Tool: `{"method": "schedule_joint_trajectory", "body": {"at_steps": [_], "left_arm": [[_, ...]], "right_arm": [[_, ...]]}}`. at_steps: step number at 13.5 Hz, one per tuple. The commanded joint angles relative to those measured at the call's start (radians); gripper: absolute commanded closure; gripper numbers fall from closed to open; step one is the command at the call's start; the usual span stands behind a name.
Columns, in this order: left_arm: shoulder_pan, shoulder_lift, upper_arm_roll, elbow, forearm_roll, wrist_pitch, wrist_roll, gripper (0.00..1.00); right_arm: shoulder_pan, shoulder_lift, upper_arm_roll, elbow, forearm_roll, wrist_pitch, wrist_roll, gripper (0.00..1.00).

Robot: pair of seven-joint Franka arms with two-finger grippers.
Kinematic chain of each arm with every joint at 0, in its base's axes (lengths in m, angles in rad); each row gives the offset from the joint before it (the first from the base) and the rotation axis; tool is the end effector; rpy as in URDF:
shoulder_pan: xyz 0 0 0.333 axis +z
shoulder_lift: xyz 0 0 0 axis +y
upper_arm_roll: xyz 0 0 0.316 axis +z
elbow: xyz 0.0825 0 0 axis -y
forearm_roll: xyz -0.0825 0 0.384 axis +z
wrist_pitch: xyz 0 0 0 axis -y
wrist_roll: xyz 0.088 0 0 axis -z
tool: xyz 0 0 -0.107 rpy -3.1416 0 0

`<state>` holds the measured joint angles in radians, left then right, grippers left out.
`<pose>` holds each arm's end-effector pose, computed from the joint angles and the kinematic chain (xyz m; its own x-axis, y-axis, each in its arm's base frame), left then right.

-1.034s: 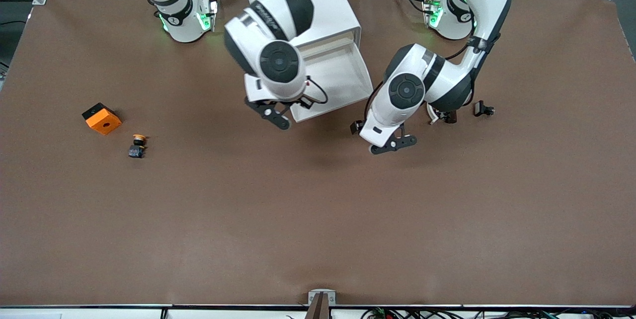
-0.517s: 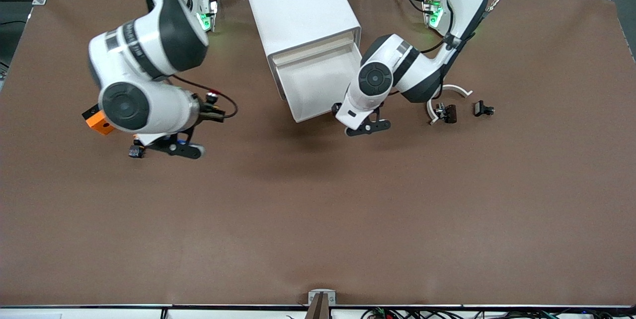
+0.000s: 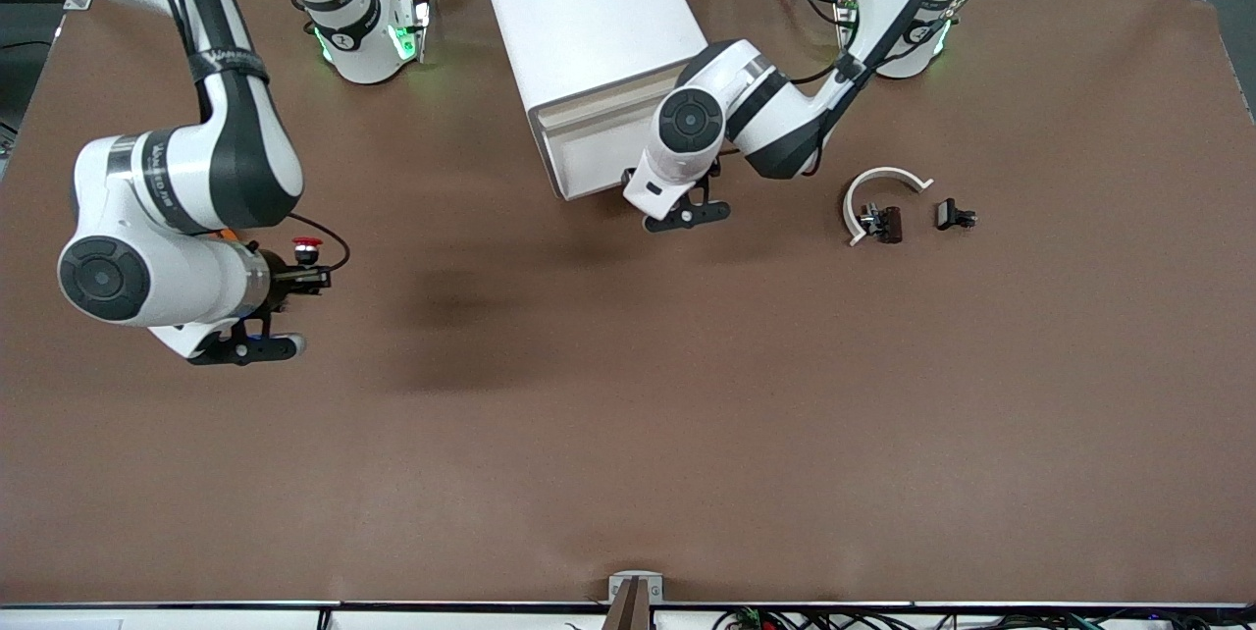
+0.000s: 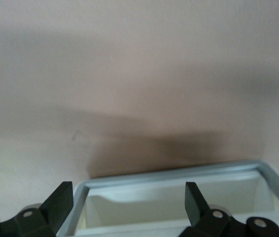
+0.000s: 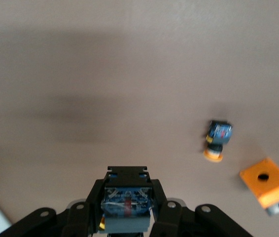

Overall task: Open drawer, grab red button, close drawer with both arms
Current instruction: 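Push the drawer shut with the left gripper while the right gripper carries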

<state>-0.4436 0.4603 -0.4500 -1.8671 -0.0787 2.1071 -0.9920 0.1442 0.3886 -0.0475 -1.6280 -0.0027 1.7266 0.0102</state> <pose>0.3944 -0.4727 0.2789 0.9365 0.1624 -0.3109 0.1653 -0.9861 -0.0172 0.6286 0.0637 0.3756 0.9550 0.0811 -0.2853 0.0915 -0.9955 0.0233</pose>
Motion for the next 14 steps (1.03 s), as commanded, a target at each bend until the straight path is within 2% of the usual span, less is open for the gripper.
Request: {"method": "schedule_joint_trajectory", "body": {"at_steps": [1,5,7,11,14], "left_arm": [[0.006,-0.005,-0.044,-0.023,0.002,-0.006,-0.014,0.00],[0.005,0.004,-0.084,-0.029,-0.001,-0.004,-0.039,0.00],[-0.006,0.011,-0.085,-0.029,-0.053,-0.001,-0.039,0.00],[-0.020,0.018,-0.087,-0.027,-0.105,0.005,-0.039,0.00],[-0.030,0.024,-0.085,-0.017,-0.110,0.011,-0.037,0.00]], "right_arm": [[-0.057,-0.065,0.020,-0.183,-0.023,0.184,-0.050,0.87],[-0.103,-0.056,0.018,-0.335,-0.026,0.451,-0.038,0.86],[-0.120,-0.048,0.018,-0.361,-0.026,0.497,-0.038,0.86],[-0.140,-0.001,0.011,-0.374,-0.033,0.507,-0.038,0.83],[-0.141,0.019,0.003,-0.467,-0.042,0.632,-0.036,0.84]]}}
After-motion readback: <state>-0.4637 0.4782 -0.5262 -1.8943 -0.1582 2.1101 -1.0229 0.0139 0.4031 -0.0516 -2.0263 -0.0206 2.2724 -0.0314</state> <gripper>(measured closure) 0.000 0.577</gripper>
